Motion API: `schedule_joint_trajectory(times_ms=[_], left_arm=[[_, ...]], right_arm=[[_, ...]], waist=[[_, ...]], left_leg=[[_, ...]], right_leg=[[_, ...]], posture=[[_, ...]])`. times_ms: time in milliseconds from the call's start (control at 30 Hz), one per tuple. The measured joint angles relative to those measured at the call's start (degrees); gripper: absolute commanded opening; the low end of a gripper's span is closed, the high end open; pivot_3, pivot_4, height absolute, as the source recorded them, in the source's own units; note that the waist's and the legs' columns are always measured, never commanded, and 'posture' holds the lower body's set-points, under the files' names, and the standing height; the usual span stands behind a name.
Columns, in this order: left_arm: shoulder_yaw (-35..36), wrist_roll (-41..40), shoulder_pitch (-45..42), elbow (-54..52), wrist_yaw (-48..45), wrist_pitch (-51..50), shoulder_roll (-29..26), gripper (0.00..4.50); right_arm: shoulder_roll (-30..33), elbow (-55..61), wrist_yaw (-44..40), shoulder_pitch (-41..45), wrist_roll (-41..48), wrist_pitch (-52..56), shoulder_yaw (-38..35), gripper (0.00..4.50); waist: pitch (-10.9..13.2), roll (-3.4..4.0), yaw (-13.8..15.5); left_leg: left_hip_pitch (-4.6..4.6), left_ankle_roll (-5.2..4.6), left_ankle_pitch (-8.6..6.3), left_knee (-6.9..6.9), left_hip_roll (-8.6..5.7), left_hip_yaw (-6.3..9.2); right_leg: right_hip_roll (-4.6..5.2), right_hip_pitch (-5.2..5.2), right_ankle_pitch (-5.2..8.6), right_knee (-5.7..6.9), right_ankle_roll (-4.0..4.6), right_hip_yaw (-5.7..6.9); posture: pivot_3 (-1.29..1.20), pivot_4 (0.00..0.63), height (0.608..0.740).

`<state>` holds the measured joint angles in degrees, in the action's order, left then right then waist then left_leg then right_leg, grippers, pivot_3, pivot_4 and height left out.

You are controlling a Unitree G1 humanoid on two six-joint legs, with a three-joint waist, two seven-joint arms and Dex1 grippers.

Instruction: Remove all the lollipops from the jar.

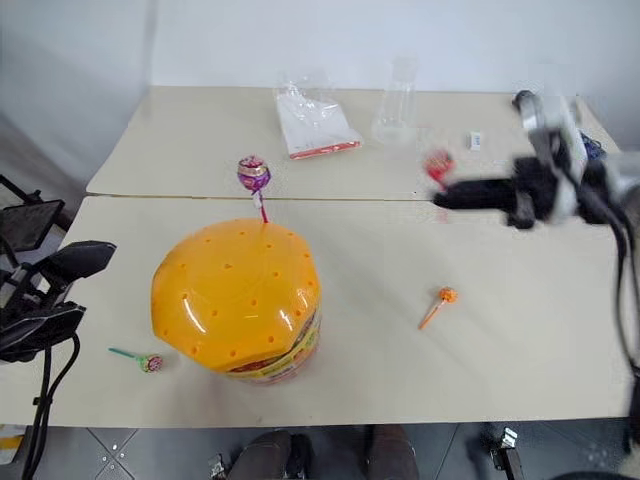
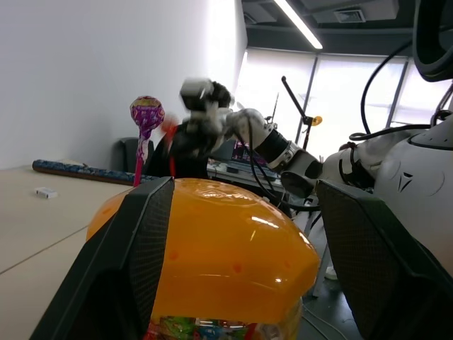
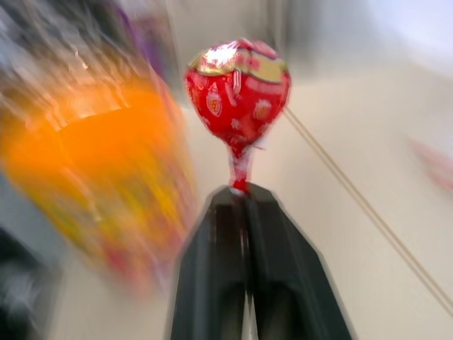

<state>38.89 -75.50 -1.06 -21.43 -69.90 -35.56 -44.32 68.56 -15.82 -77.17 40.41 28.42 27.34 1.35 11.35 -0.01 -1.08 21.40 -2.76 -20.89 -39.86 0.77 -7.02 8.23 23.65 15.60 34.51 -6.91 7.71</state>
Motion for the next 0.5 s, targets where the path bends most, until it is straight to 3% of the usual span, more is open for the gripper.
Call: schedule_joint_trajectory(times_ms=[200,300,500], left_arm=[[-0.16,0.04,-0.53,0.05,-0.67,-0.02,0.00,3.40],[-0.02,-0.07,-0.49,-0.22,-0.51,-0.02,0.02,3.40],[1.47,-0.35,1.28,-0.19,-0.48,-0.04,0.02,3.40]], right_arm=[[0.47,-22.47,-0.83,-8.79,-15.32,-20.49,3.26,0.01],[0.16,-24.98,-2.07,-9.55,-17.79,-24.35,3.22,0.63],[-3.05,-27.27,-3.86,-9.62,-18.63,-27.32,2.65,2.54]], waist=[[0.16,0.30,-1.22],[0.18,0.37,-1.65],[0.20,0.39,-1.43]], left_leg=[[-0.26,-0.03,0.06,-0.09,0.14,-0.43],[-0.32,0.08,0.11,-0.10,0.29,-0.40],[-0.25,0.13,0.08,-0.13,0.32,-0.31]], right_leg=[[-0.06,0.00,-0.02,0.21,-0.03,-0.29],[-0.19,0.00,0.02,0.29,0.04,-0.34],[-0.21,0.02,0.02,0.29,0.06,-0.33]], posture=[[0.00,0.150,0.740],[0.00,0.150,0.740],[0.00,0.150,0.740]])
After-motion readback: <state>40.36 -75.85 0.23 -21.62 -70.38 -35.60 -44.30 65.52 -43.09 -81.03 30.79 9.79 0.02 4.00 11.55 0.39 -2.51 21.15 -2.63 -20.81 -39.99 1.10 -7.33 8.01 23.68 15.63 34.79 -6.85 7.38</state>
